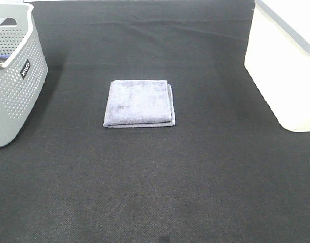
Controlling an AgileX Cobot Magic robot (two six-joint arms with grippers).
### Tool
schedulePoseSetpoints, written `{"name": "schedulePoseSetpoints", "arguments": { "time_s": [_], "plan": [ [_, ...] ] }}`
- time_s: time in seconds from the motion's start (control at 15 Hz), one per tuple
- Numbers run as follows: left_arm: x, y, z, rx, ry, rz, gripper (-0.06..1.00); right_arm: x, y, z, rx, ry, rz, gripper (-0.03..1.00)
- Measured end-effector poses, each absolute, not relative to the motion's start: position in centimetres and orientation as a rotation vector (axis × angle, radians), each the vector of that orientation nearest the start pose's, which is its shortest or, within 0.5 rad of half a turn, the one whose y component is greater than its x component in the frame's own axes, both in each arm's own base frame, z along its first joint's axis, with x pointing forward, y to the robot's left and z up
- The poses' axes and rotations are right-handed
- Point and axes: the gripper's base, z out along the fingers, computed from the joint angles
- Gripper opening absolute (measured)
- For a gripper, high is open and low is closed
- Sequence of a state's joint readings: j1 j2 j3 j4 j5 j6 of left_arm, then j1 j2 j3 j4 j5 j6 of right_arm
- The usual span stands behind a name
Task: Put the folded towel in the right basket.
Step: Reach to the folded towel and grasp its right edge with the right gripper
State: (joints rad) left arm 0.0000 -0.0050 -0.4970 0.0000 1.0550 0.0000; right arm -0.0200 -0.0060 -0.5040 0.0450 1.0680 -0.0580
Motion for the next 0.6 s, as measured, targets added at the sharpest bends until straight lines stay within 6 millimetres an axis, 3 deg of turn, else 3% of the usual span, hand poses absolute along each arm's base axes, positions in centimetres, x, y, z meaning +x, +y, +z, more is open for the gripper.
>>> {"name": "schedulePoseSetpoints", "arguments": {
  "time_s": [0.6],
  "plan": [
    [-0.51,0.00,27.69,0.000,2.037,0.000,0.97,-0.66,0.37,27.78,-0.041,2.040,0.005,0.83]
  ]
}}
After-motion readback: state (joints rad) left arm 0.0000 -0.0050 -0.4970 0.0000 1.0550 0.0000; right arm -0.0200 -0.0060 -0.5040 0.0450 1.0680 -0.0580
